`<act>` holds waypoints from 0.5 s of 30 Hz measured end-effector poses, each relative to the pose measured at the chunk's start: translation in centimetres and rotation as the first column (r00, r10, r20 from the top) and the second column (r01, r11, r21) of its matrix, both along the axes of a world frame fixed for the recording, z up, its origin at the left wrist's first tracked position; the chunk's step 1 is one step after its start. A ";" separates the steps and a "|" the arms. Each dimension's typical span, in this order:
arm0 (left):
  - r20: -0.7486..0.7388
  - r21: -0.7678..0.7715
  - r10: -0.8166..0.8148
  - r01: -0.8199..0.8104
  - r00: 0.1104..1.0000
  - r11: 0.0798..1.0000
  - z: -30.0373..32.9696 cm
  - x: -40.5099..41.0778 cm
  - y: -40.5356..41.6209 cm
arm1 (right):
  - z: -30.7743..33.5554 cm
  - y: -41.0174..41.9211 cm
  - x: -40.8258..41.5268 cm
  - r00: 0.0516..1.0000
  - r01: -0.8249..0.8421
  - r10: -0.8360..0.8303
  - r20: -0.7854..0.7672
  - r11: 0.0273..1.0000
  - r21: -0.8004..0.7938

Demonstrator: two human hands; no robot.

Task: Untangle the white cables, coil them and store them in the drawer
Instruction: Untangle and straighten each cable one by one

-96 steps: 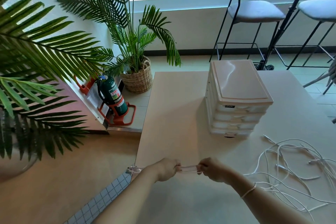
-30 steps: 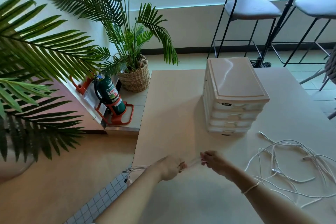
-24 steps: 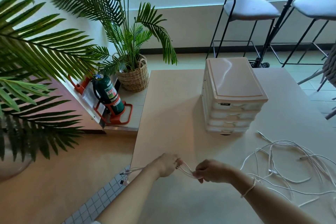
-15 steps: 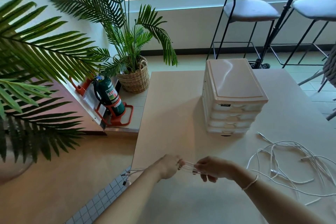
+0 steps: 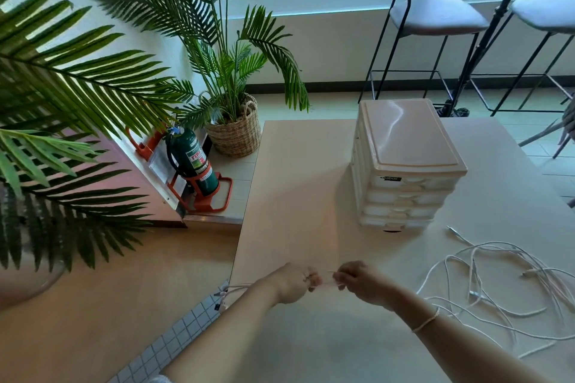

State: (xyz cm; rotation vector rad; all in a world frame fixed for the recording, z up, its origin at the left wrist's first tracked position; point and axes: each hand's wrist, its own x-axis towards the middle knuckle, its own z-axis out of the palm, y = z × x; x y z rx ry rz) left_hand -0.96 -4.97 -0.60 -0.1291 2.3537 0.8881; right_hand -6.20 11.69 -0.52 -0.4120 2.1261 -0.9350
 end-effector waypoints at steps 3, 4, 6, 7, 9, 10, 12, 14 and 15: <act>-0.034 -0.017 0.003 -0.004 0.999 1.000 0.2 -0.4 -0.3 | 0.9 0.2 0.0 0.973 -0.228 0.230 0.000 0.968 0.101; -0.045 -0.016 -0.007 0.006 0.999 1.000 0.2 -0.5 -0.2 | 1.0 0.3 -0.2 0.967 -0.252 0.255 -0.007 0.960 0.119; -0.050 -0.010 -0.008 0.007 0.999 1.000 0.3 -0.6 0.0 | 1.2 0.2 -0.5 0.976 -0.211 0.215 -0.031 0.972 0.102; -0.048 -0.008 -0.006 0.005 0.999 1.000 0.4 -0.5 0.1 | 1.0 0.1 -0.7 0.986 -0.156 0.161 -0.048 0.984 0.084; -0.058 -0.007 -0.016 0.016 0.998 1.000 0.2 -0.5 0.1 | 0.6 -0.3 -1.1 0.997 -0.048 0.052 -0.063 0.997 0.066; -0.059 -0.007 -0.019 0.018 0.998 1.000 0.2 -0.4 0.0 | 0.4 -0.4 -1.2 0.998 -0.035 0.039 -0.047 0.997 0.073; -0.066 -0.021 -0.015 0.013 0.998 1.000 0.4 -0.4 -0.4 | 0.4 -0.5 -1.0 0.992 -0.120 0.114 0.060 0.986 0.114; -0.052 -0.060 -0.025 0.022 0.998 0.998 0.5 -0.4 -0.5 | 0.6 -0.4 -0.7 0.967 -0.207 0.187 0.174 0.973 0.106; -0.038 -0.059 -0.022 0.020 0.999 0.998 0.5 -0.3 -0.4 | 0.7 -0.4 -0.7 0.962 -0.219 0.198 0.190 0.971 0.095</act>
